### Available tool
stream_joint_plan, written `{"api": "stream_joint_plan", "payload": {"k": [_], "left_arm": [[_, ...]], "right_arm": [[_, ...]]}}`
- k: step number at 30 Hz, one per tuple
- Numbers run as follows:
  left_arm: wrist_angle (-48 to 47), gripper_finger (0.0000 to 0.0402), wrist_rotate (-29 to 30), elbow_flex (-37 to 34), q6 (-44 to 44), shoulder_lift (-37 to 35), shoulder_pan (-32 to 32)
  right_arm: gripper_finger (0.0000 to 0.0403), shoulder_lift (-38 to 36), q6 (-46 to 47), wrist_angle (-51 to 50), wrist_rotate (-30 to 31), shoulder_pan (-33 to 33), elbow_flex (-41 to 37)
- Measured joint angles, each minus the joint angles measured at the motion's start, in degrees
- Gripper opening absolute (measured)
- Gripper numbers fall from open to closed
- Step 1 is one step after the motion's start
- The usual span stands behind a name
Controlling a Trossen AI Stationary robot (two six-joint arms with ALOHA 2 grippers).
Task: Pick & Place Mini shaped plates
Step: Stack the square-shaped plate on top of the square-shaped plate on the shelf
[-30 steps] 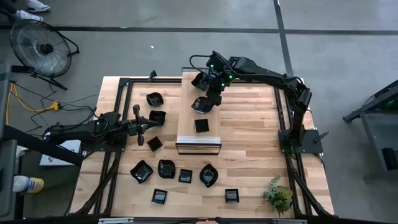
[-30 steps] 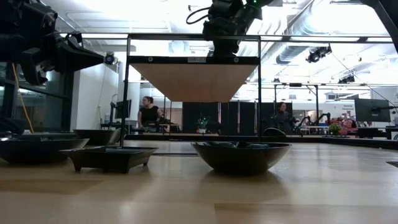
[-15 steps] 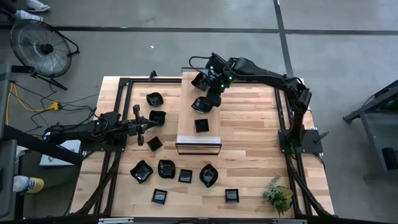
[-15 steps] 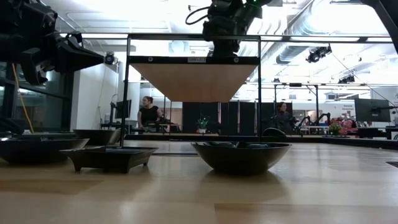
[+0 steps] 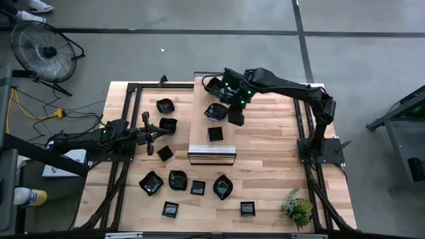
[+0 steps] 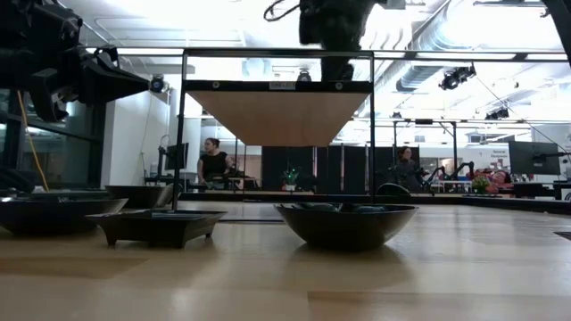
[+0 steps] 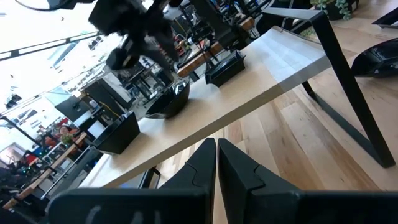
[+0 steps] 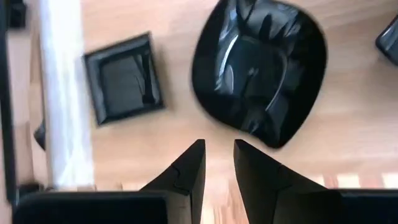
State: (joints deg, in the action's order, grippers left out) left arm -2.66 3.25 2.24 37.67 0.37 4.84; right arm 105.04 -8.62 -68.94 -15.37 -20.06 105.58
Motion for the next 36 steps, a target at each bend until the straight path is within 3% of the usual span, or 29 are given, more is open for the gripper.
{"api": "stream_joint_plan", "payload": {"k": [7,16,25,36], "left_arm": [[0.0,0.0012,0.0,-0.02,0.0,0.01,0.01],[0.0,0.0012,0.0,-0.02,0.0,-0.01,0.02],[0.0,0.0012,0.0,0.0,0.0,0.0,0.02],[0.0,0.0012,0.0,-0.02,0.0,0.0,0.0]], "right_arm": [[0.0079,-4.82,-0.42,-7.61,5.71,4.4,0.0],[0.0079,-9.76,3.14,-15.56,5.94,12.58,-1.08],[0.0078,-19.47,13.33,-8.85,5.74,21.41,-19.91],[0.0078,-28.43,42.05,5.46,2.66,31.37,-40.65]]}}
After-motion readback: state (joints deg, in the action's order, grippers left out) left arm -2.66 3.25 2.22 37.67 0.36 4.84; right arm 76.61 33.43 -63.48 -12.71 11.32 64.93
